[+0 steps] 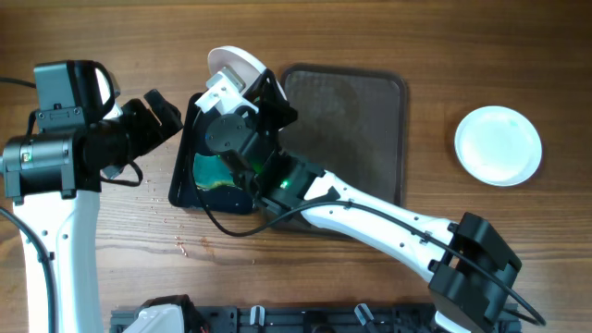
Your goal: Clean dirty plates on tray and stack at the side
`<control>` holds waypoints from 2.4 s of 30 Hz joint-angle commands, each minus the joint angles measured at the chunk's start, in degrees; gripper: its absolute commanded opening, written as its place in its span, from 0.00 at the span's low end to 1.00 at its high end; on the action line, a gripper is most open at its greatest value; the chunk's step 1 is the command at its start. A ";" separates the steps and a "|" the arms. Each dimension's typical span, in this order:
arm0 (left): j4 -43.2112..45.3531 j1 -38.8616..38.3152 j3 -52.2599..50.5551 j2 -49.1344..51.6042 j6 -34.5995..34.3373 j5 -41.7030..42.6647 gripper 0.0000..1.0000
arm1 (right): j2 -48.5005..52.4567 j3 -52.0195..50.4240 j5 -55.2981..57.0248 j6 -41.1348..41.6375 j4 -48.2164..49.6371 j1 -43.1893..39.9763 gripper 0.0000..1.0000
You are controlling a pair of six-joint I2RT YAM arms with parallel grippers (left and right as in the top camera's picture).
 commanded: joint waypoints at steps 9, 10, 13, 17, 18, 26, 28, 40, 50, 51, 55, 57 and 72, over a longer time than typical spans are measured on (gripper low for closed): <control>0.00 0.28 0.70 -0.15 0.11 0.66 1.00 | -1.81 0.90 -7.02 27.21 -15.56 -3.80 0.04; 0.00 0.28 0.68 -0.15 0.11 0.66 1.00 | -1.81 0.92 -12.87 34.62 -20.46 -5.09 0.04; 0.00 0.28 0.70 -0.15 0.11 0.66 1.00 | -2.51 0.92 -33.97 50.07 -29.51 -10.64 0.04; 0.00 0.28 0.68 -0.15 0.11 0.66 1.00 | -8.87 0.92 -58.73 56.81 -32.61 -23.76 0.04; 0.00 0.28 0.70 -0.15 0.11 0.66 1.00 | -11.06 0.92 -63.25 58.84 -33.48 -27.98 0.04; 0.00 0.28 0.68 -0.15 0.11 0.66 1.00 | -16.83 0.85 -70.14 66.86 -49.44 -66.51 0.04; 0.00 0.28 0.68 -0.15 0.11 0.66 1.00 | -14.49 0.00 -66.34 66.77 -53.27 -74.84 0.04; 0.00 0.28 0.70 -0.17 0.11 0.66 1.00 | -1.51 -4.02 -70.77 58.42 -58.64 -93.13 0.48; 0.00 0.28 0.68 -0.15 0.11 0.66 1.00 | -31.65 -3.74 -99.54 37.92 -62.01 -75.32 0.53; 0.00 0.28 0.68 -0.15 0.11 0.66 1.00 | -33.57 -3.74 -99.65 35.21 -62.90 -71.63 0.54; 0.00 0.28 0.70 -0.15 0.11 0.66 1.00 | -39.41 -3.76 -94.90 35.63 -67.14 -54.55 1.00; 0.00 0.28 0.68 -0.15 0.11 0.66 1.00 | -39.67 -3.76 -94.90 38.05 -67.14 -51.30 1.00; 0.00 0.28 0.68 -0.15 0.11 0.66 1.00 | -76.74 -35.58 -74.47 27.82 -38.12 -51.15 1.00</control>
